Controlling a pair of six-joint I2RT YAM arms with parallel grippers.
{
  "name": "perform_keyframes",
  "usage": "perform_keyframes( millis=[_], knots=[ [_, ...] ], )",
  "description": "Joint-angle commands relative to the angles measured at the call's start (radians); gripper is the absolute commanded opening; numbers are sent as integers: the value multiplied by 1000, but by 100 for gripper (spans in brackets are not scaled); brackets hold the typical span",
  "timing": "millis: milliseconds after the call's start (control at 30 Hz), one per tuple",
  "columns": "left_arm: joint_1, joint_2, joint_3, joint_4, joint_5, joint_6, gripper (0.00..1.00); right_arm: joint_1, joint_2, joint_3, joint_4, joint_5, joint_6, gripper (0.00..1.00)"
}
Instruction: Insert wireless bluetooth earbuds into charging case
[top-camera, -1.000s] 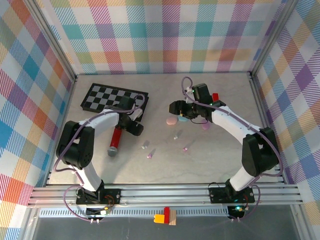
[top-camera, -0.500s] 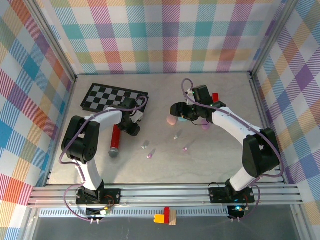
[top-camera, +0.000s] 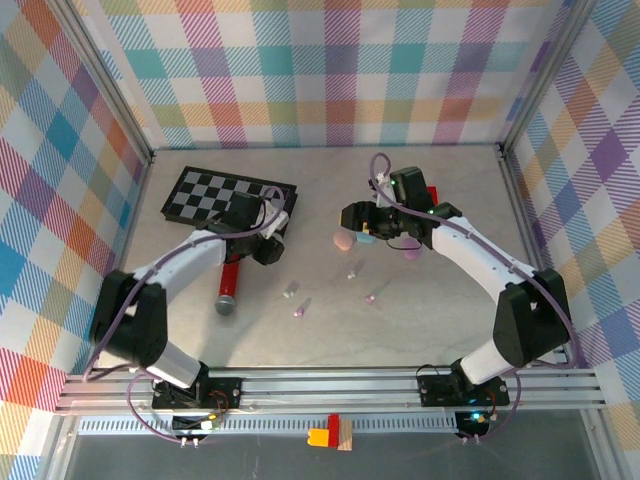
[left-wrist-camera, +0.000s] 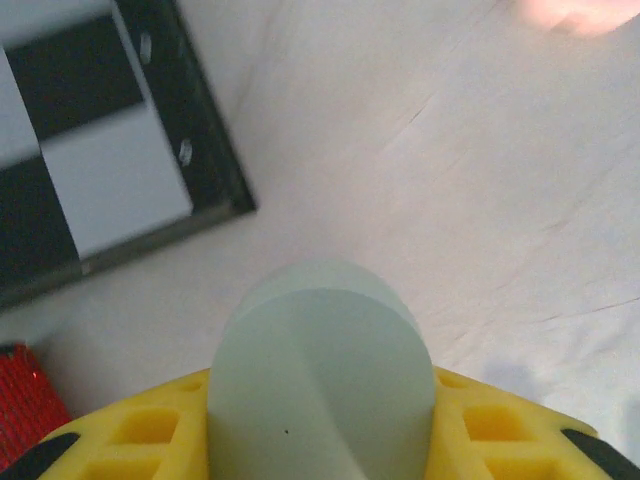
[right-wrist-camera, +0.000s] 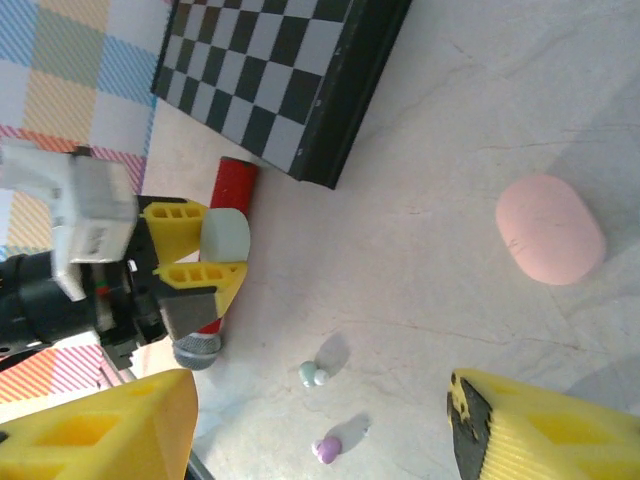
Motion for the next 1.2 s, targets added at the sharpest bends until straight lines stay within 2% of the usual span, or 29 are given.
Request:
perform_keyframes(
  millis=[0,133,300,467,833,1167],
  knots=[
    [-30,-97,-67,186,182,75,39,1,-43,11,-38,-76,-26,67],
    [-75,-165,-112,282,269,167,39,14,-45,38,-74,-134,-49,70],
    [-123,-216,-151,384,301,244,39,36,-25,68,-97,-196,-74,72],
    [-162,-216,-130,361,304,295,40,70,7,95,-85,-266,-80,72],
    [-202,-219,-113,371,306,306,40,122,96,142,-88,-289,-58,70],
    [-207,-203,-99,362,306,286,42,128,118,147,-101,-291,-59,43]
  ],
)
